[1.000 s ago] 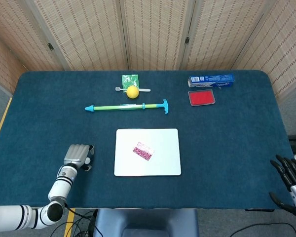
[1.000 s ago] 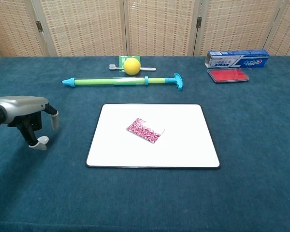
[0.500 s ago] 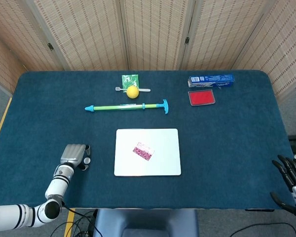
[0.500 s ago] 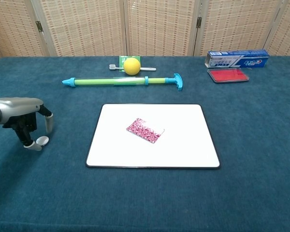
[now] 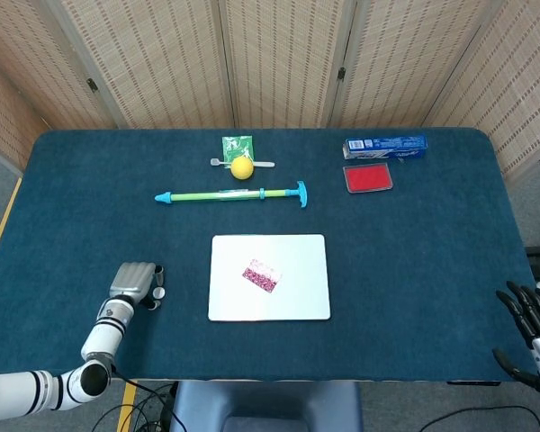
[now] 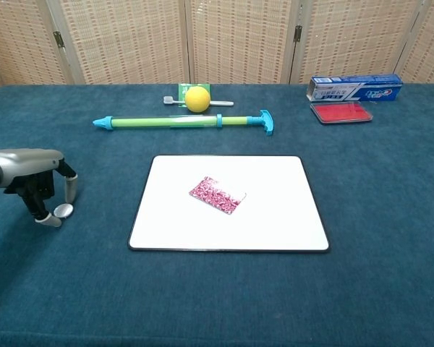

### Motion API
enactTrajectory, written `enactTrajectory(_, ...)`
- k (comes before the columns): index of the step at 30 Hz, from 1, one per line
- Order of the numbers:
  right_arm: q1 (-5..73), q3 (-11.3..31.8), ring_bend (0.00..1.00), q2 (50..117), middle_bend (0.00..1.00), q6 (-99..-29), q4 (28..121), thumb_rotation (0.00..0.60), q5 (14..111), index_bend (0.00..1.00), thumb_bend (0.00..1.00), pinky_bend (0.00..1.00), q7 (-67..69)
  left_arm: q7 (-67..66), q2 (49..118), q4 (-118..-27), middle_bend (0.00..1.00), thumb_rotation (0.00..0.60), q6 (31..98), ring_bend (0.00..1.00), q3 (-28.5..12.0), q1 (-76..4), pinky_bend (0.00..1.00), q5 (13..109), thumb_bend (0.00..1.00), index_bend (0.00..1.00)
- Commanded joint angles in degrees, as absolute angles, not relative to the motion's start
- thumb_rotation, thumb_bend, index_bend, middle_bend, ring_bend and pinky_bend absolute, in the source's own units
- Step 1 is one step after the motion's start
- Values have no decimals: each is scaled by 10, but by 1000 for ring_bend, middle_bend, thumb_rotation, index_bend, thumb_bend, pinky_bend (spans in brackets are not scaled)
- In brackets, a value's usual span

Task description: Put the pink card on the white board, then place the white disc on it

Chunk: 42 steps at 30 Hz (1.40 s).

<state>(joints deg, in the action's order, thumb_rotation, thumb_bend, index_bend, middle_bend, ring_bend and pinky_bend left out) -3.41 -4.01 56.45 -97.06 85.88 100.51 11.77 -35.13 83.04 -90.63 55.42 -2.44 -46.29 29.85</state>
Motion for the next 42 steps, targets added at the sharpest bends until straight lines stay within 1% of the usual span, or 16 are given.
enactTrajectory(1, -34, -40, 0, 565, 0, -970, 859, 600, 1004, 0, 204, 0, 117, -350, 834, -898, 1000, 600, 547, 1000, -26, -465, 888, 296, 259, 510)
enactTrajectory(6, -34, -39, 0, 565, 0, -970, 860, 600, 1002, 0, 204, 0, 116, -350, 835, -889, 1000, 600, 537, 1000, -27, -469, 888, 293, 287, 547)
enactTrajectory(8, -34, -38, 0, 565, 0, -970, 861, 600, 1002, 0, 204, 0, 115, -351, 833, -891, 1000, 600, 537, 1000, -27, -470, 888, 294, 314, 586)
enactTrajectory(14, -35, -38, 0, 565, 0, -972, 860, 600, 1004, 0, 205, 0, 114, -354, 827, -904, 1000, 600, 545, 1000, -27, -471, 888, 297, 379, 642)
enactTrajectory(20, -38, -38, 0, 565, 0, -981, 856, 600, 1006, 0, 205, 0, 120, -365, 811, -943, 1000, 600, 564, 1000, -27, -473, 887, 303, 382, 641)
enactTrajectory(26, -38, -41, 0, 563, 0, -983, 853, 600, 1014, 0, 205, 0, 128, -407, 798, -1006, 1000, 600, 607, 1000, -36, -492, 887, 302, 380, 638)
enactTrajectory(32, -33, -43, 0, 559, 0, -976, 848, 600, 1015, 0, 204, 0, 143, -464, 823, -1025, 1000, 600, 620, 1000, -63, -538, 887, 264, 381, 638)
enactTrajectory(38, -29, -43, 0, 555, 0, -972, 844, 600, 1011, 0, 205, 0, 161, -521, 860, -1015, 1000, 600, 622, 1000, -93, -599, 887, 211, 381, 638)
enactTrajectory(42, -26, -43, 0, 552, 0, -968, 841, 600, 1009, 0, 204, 0, 172, -559, 889, -1002, 1000, 600, 630, 1000, -105, -637, 887, 181, 380, 637)
